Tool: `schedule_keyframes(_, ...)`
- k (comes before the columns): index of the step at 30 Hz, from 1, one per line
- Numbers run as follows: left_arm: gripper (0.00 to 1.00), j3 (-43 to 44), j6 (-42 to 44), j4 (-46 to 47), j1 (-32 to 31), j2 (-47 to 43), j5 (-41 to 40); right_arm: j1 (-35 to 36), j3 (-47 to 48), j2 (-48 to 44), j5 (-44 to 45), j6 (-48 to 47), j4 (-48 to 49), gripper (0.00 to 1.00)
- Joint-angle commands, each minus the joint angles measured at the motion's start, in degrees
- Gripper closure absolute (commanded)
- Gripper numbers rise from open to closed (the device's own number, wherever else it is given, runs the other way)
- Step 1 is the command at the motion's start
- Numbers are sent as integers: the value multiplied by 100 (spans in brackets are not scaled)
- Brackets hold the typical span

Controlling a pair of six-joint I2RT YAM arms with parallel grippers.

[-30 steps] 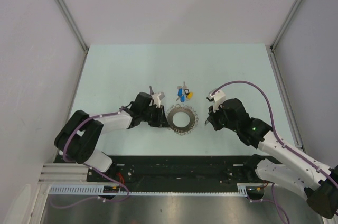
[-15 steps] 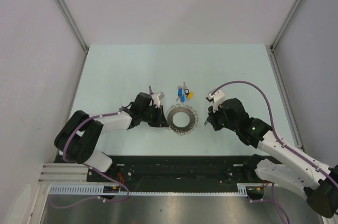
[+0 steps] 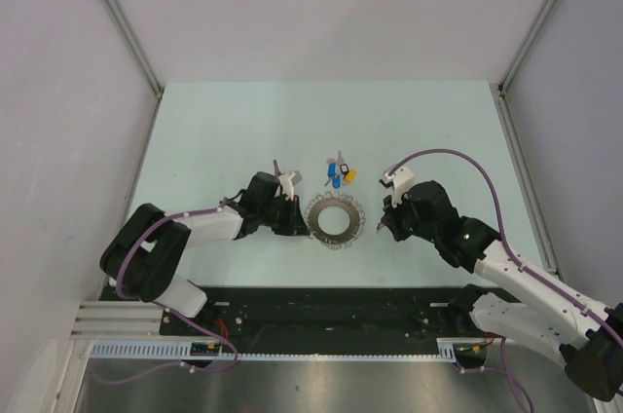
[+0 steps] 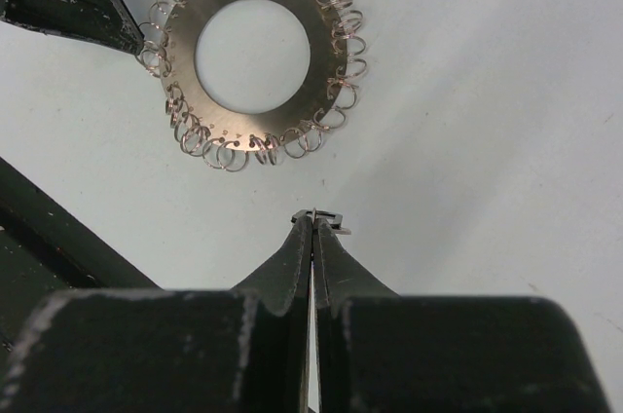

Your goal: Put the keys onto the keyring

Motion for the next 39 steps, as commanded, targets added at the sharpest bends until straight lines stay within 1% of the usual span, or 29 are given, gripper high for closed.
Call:
schedule_keyframes(1, 89, -43, -16, 118, 41, -26, -107, 30, 120, 10, -40, 11, 167, 100)
schedule_keyframes(4, 89, -34, 11, 100, 41, -43, -107, 30, 120, 18, -31, 3, 175, 100)
schedule_keyframes(7, 87, -16, 63, 65, 24, -43, -72, 21, 128, 36, -31, 20, 184, 100)
schedule_keyframes(8, 87, -7, 72, 56, 15, -52, -81, 21, 120, 45, -179, 12, 184, 100)
schedule_keyframes(21, 85, 168, 257, -181, -213, 53, -248, 38, 120, 45, -216, 3, 184, 100)
schedule_keyframes(39, 85, 327, 274, -76, -345, 229, -292, 56, 120, 54, -233, -6, 175, 100)
